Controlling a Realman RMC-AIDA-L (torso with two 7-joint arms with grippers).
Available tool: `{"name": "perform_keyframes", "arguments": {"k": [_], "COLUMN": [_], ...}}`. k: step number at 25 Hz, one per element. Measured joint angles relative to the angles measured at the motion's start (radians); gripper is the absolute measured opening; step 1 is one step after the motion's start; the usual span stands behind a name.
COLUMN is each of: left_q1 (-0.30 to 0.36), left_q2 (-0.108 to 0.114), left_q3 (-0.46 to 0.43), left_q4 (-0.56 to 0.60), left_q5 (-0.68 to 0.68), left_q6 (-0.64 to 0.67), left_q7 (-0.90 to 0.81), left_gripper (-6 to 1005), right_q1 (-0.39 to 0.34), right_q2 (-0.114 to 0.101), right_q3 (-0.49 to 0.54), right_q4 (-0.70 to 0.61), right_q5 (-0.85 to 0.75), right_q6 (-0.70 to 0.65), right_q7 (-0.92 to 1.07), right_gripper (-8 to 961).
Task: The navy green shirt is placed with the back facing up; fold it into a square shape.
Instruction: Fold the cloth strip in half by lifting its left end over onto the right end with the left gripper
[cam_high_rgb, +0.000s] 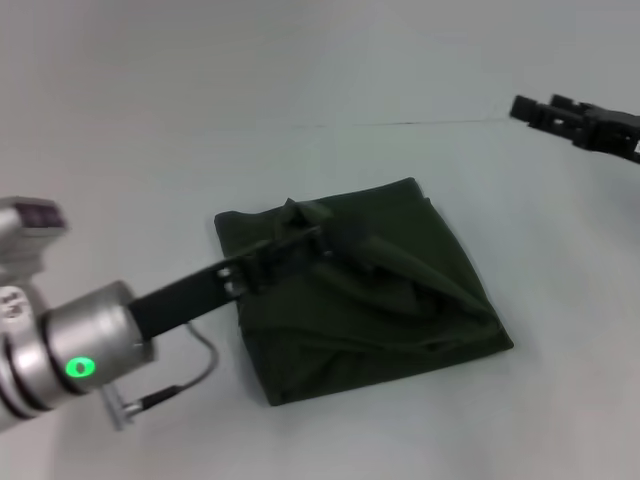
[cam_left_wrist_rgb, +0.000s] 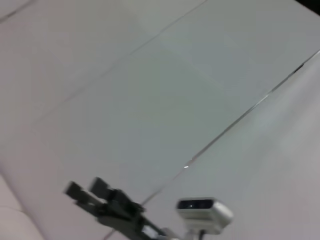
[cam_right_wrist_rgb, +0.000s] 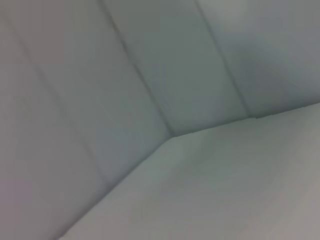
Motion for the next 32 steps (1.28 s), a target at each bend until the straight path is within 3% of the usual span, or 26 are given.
{"name": "perform_keyframes", "arguments": {"k": [6,11,18,25,32], "left_q1": [0.103,0.173,0.208,0.243,0.257], "left_q2": [0.008,0.012,0.008,0.003,0.001], "left_q3": [0.052,0.048,0.052,0.053,0.052], "left_q4": [0.196,0.267,0.286,0.280,0.285], "left_q5": [0.001,-0.004,0.004,0.008,0.075], "left_q6": [0.025,0.047,0.046,0.043,0.038], "left_q7": [0.057,0.131,0.185,0.241,0.290], "left_gripper": [891,891,891,890,890], "right_q1": [0.000,0.006,0.012,0.030,0.092], "right_q2": [-0.009,-0.007,0.001,-0.015,-0.005], "right_q3": [-0.028,-0.080,-0.247,-0.407,-0.421], "right_q4": [-0.031,-0.076,-0.200,-0.277,-0.288], "right_q5": [-0.001,-0.003,-0.004,-0.027,-0.162], "right_q6": [-0.181,-0.269,-0.301,-0.317,-0.321], "right_q7": [-0.013,-0.004,0.104,0.155,0.181], "right_gripper": [926,926,925,918,898]}}
